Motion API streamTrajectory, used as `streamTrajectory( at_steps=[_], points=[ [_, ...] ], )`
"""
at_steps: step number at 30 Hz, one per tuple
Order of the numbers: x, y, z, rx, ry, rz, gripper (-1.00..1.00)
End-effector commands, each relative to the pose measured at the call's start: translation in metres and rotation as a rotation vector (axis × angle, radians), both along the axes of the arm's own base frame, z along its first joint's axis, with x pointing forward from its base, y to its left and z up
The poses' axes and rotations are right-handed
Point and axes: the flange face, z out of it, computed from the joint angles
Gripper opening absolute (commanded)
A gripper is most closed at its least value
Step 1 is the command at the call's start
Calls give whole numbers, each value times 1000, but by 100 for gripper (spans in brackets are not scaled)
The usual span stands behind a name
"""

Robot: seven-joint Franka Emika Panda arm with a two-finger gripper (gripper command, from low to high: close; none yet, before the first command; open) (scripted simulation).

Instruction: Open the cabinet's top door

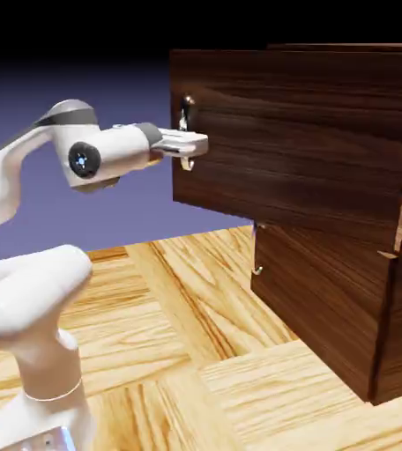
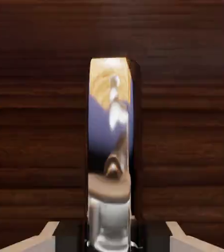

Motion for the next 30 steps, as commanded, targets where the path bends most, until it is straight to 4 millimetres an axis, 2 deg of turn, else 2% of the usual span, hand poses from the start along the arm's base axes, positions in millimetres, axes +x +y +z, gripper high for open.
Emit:
streamTrajectory(
  at_steps=[1, 10, 19, 30],
  points=[
    [-5, -7, 0, 0, 0, 20, -100],
    [-41, -63, 0, 0, 0, 158, -100],
    [-64, -110, 0, 0, 0, 265, -100],
    [-89, -191, 0, 0, 0, 440, -100]
  ],
)
